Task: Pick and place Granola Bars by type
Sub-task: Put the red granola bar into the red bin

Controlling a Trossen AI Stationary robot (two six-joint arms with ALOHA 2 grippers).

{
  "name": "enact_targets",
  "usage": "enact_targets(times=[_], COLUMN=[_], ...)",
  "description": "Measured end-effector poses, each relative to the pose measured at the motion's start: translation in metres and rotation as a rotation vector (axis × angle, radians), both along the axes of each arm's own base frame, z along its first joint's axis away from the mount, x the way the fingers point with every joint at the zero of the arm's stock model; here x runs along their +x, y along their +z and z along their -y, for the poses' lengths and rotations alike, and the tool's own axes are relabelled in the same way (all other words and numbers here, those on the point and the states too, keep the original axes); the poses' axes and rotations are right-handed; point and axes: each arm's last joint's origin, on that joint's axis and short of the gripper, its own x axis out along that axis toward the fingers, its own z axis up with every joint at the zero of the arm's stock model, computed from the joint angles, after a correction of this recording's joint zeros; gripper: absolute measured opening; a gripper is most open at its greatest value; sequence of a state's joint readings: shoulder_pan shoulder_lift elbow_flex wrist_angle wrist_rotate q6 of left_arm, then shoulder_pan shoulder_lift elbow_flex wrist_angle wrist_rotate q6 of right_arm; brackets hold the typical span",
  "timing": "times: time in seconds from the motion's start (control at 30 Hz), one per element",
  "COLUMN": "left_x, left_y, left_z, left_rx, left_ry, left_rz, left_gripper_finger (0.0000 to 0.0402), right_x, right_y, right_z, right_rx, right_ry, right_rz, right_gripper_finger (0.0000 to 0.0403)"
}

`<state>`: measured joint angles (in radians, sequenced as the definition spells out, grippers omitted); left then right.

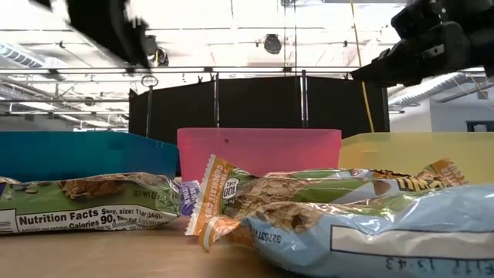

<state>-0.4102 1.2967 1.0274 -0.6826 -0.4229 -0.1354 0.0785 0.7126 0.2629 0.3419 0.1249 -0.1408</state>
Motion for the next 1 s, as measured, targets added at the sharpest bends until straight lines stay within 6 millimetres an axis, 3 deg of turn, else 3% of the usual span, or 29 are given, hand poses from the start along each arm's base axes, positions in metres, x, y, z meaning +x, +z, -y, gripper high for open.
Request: enact_targets(times=[0.1,0.2,0.37,0.53,0.8,1.0], left_x=[-0.020,-0.042,-0.072,-0.086,-0.095,-0.096], left_y=[0.027,0.041,0.039,0.014,-0.026,-0.034], left_z=[0.004,-0.003,-0.021,-0.025,-0.029,-0.028], left_rx=[0.026,0.011,-0.012,-0.003,0.039,0.063], left_ry=[-0.064,-0.060,-0.031,-0.084,-0.117,-0.149], left_rz=[0.227,0.398,0.539,0.679,0.760,0.740], left_gripper_finger=[0.0214,0.0168,0.0082,0.0009,0.0043,0.0052], right_x=[0.006,0.012,0.031,0.048,0.075,0.087], right_y=[0.017,0.029,0.049,0.058,0.057,0.035], right_z=[-0.010,-0.023,-0.047,-0.075,-0.138,-0.175], right_rx=[0.000,-0.030,-0.073,-0.130,-0.083,0.150], right_ry=[-0.007,-0.038,-0.023,-0.145,-0.184,-0.195], right_rz=[-0.100,-0.226,-0.380,-0.699,-1.049,-1.129], right_gripper_finger=[0.0000,0.0000,0.0000,0.0000,0.0000,0.0007])
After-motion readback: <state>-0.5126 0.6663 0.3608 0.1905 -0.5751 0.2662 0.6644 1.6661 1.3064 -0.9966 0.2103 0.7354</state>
